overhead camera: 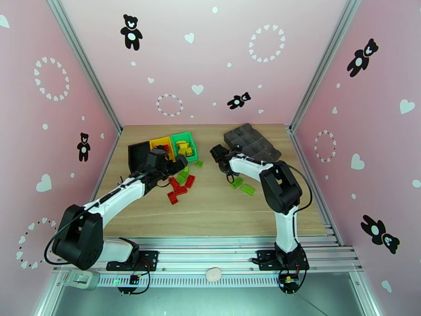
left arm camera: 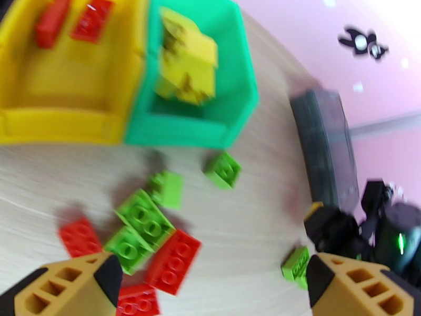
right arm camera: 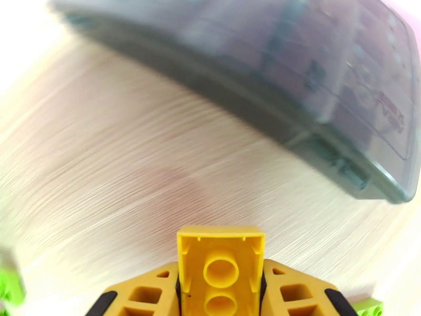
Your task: Sort the legos into containers by color
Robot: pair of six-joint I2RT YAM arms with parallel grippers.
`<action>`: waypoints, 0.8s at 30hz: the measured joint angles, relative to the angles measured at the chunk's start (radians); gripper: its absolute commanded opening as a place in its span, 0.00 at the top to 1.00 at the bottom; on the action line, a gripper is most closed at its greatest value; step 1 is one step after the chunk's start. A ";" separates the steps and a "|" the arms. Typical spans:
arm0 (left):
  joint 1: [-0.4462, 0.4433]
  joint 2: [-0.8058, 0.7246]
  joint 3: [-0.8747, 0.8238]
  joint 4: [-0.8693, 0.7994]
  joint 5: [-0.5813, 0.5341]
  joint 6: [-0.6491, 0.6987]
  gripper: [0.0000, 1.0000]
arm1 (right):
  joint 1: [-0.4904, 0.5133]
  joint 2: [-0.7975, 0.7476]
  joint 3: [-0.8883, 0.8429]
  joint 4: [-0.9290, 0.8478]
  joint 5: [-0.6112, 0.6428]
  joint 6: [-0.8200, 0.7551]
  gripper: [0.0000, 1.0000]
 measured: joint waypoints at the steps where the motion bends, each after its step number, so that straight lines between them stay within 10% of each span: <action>1: 0.018 -0.007 0.000 -0.002 0.003 0.000 0.02 | 0.009 -0.006 0.000 0.017 -0.008 -0.027 0.83; 24: 0.178 -0.033 -0.014 -0.026 0.055 0.007 0.02 | 0.033 0.240 0.570 0.140 -0.550 -0.417 0.86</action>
